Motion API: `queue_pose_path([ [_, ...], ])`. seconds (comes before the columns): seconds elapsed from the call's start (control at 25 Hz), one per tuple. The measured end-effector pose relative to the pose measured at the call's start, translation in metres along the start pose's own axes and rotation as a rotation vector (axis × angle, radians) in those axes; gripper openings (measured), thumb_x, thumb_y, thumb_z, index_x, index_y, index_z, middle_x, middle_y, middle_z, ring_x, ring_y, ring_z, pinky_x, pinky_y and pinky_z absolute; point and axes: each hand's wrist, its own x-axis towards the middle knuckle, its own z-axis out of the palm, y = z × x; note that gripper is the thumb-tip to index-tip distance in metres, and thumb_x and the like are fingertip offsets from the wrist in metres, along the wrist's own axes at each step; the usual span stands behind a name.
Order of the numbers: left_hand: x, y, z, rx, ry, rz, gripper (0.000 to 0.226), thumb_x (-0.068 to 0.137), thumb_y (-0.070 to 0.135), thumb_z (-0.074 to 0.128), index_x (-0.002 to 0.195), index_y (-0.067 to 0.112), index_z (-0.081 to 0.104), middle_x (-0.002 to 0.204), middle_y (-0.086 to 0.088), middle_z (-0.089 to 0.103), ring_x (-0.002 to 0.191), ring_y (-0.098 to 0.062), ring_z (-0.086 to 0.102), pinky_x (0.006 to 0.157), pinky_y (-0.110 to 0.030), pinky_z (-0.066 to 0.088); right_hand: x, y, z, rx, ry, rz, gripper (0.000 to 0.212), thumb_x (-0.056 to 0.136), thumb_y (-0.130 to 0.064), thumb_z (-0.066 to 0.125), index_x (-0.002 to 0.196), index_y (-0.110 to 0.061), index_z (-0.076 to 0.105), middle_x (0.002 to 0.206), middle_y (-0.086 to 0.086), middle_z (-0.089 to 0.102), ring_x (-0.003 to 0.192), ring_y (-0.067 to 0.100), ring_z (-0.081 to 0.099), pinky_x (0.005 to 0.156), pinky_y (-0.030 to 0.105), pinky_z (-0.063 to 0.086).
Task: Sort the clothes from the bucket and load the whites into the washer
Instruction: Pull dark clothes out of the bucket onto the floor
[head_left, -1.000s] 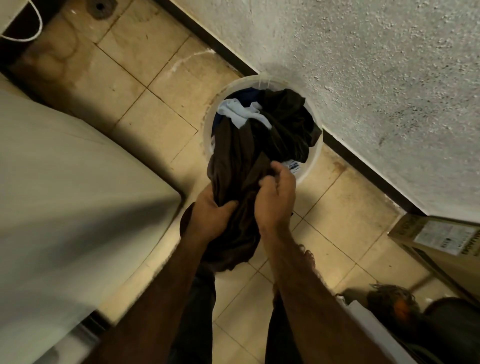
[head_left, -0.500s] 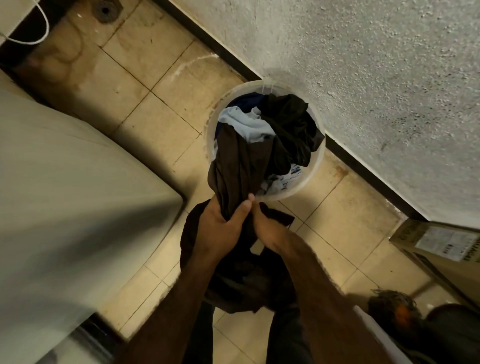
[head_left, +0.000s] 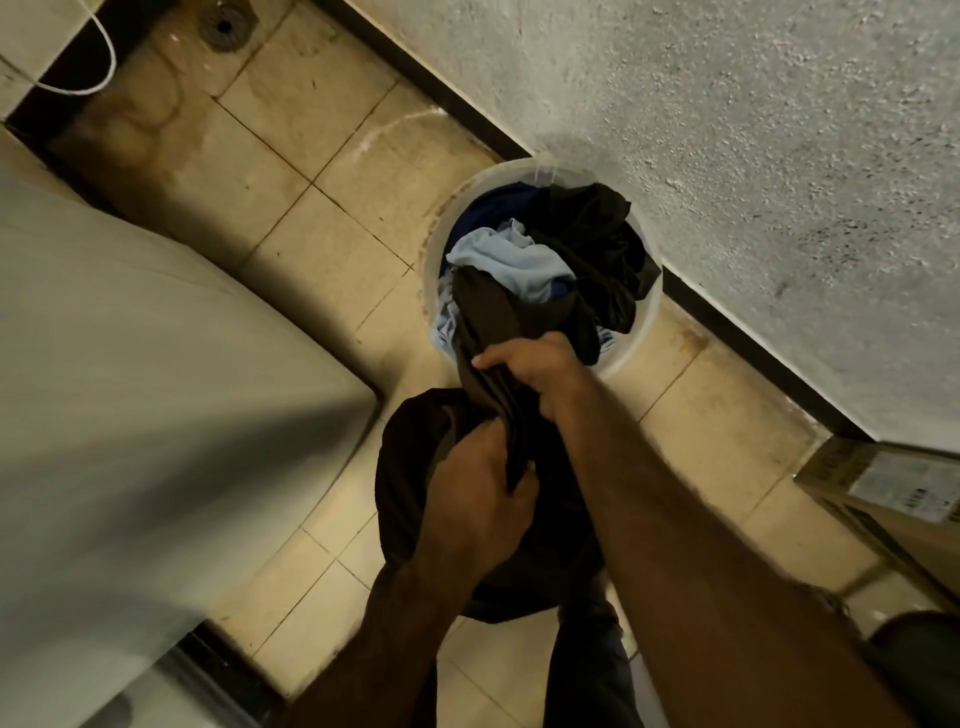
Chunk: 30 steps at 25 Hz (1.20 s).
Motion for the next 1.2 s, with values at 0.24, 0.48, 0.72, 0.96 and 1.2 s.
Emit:
queue_pose_path([
  [0.24, 0.016, 0.0, -0.02, -0.765, -0.148, -0.504, 0.035, 0.084, 0.04, 0.062, 0.112, 0.02, 0.07, 0.111, -0.006, 0.074, 0.103, -0.022, 0.072, 0.09, -0.037, 0.058, -0.007, 0.001, 0.0, 0.115, 0.106, -0.091, 0.03, 0.083, -0.014, 0.069, 0.099, 0.007, 0.055, 0.098, 0.029, 0.06, 0.074, 0.033, 0.064, 0.064, 0.034, 0.049],
  [0.48, 0.092, -0.003, -0.036, -1.21, -0.282, -0.721, 0.062, 0.096, 0.06, 0.049, 0.136, 0.014, 0.06, 0.124, -0.013, 0.072, 0.108, -0.026, 0.072, 0.081, -0.034, 0.061, -0.05, 0.026, 0.004, 0.359, 0.048, -0.082, 0.011, 0.089, -0.023, 0.071, 0.095, -0.024, 0.062, 0.104, -0.001, 0.072, 0.093, 0.022, 0.07, 0.071, 0.032, 0.058],
  [0.72, 0.137, 0.016, -0.026, -0.901, -0.313, -0.762, 0.046, 0.094, 0.033, 0.065, 0.13, 0.005, 0.062, 0.115, -0.017, 0.071, 0.097, -0.032, 0.069, 0.083, -0.038, 0.058, -0.081, 0.052, -0.003, 0.299, -0.017, -0.116, 0.013, 0.095, -0.027, 0.065, 0.088, -0.036, 0.071, 0.09, -0.011, 0.079, 0.085, 0.012, 0.074, 0.069, 0.024, 0.056],
  [0.96, 0.126, 0.013, -0.016, -0.629, 0.02, -0.717, 0.021, 0.082, 0.009, 0.068, 0.102, 0.002, 0.073, 0.089, -0.014, 0.074, 0.074, -0.027, 0.069, 0.059, -0.029, 0.054, -0.078, 0.054, -0.011, 0.209, 0.23, -0.214, 0.044, 0.084, -0.064, 0.067, 0.117, -0.034, 0.065, 0.107, -0.013, 0.072, 0.102, 0.01, 0.069, 0.088, 0.033, 0.058],
  [1.2, 0.079, 0.025, -0.014, -0.471, -0.085, -0.388, 0.029, 0.083, 0.019, 0.061, 0.108, 0.029, 0.07, 0.085, 0.008, 0.077, 0.075, -0.009, 0.075, 0.064, -0.026, 0.061, -0.027, 0.004, -0.026, 0.2, 0.085, -0.111, 0.106, 0.076, -0.062, 0.077, 0.157, -0.017, 0.027, 0.153, 0.005, 0.047, 0.136, 0.029, 0.05, 0.113, 0.049, 0.044],
])
